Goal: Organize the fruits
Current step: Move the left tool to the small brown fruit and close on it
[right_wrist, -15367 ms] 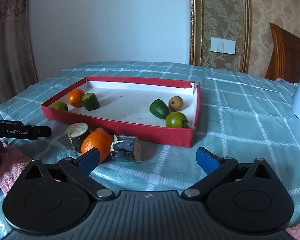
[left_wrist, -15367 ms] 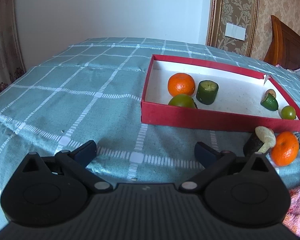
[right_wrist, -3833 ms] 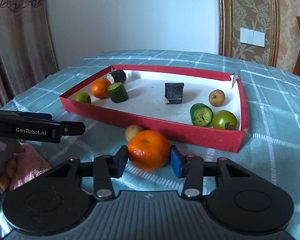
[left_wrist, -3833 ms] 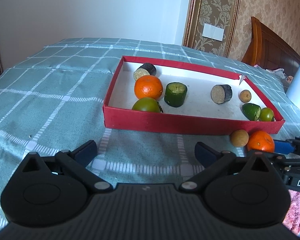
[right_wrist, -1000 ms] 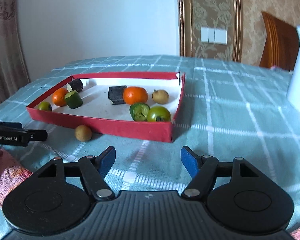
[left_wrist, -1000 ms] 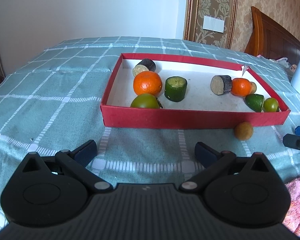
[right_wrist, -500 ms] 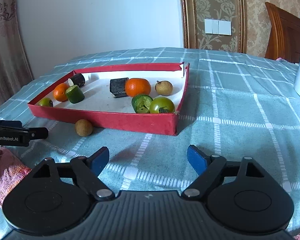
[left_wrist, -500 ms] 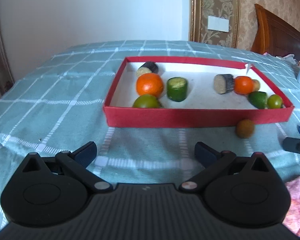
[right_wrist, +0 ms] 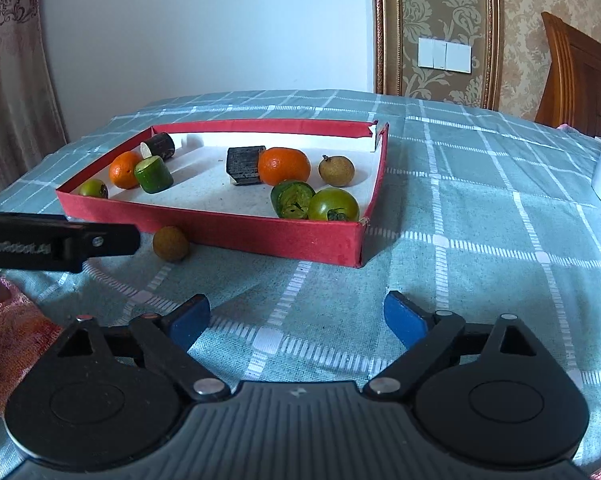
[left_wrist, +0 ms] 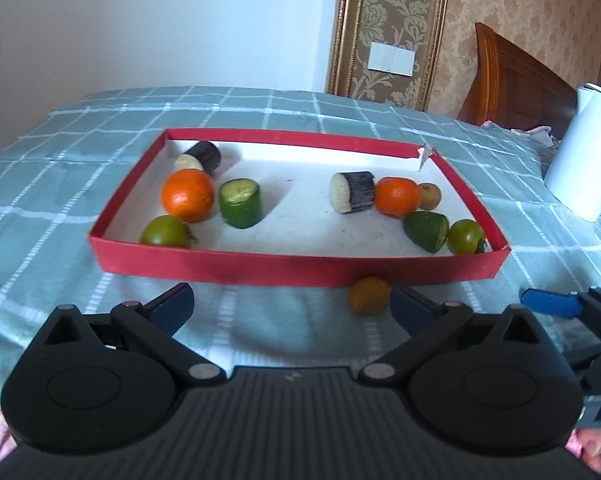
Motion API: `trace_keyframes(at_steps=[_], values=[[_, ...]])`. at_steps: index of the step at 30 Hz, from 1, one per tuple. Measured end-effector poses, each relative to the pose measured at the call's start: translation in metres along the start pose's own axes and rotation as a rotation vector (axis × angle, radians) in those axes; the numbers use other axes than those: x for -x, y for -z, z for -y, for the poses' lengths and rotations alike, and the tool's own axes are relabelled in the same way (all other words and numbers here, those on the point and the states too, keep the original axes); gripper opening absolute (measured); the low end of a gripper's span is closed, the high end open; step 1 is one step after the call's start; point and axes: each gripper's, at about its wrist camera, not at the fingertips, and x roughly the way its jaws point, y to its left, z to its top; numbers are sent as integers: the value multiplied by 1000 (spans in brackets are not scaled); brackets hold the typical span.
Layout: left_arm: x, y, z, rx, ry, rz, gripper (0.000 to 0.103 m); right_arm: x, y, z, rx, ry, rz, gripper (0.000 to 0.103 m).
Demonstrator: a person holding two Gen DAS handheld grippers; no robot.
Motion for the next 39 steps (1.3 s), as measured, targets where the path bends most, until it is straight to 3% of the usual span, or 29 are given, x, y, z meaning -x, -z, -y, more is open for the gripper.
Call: trace_keyframes(at_steps=[9,12,19,27,30,39], values=[[-8,0,15,-36,-23,9,103,-1,0,-1,5,3,-2,95],[-9,2,19,-61,-32,6,90,-1,0,-1,6,4,-3,95],[-10,8,28,-99,-29,23,84,-1,0,-1,7,5,-3,95],[-14,11,33,-125,10,19,60,-1,0,-1,8,6,-4,95],[-15,14,34,-143,37,15,40,-1,0,-1,8,6,-4,95],[-13,16,29,-143,53,25,29,-1,0,-2,8,6,-4,95]])
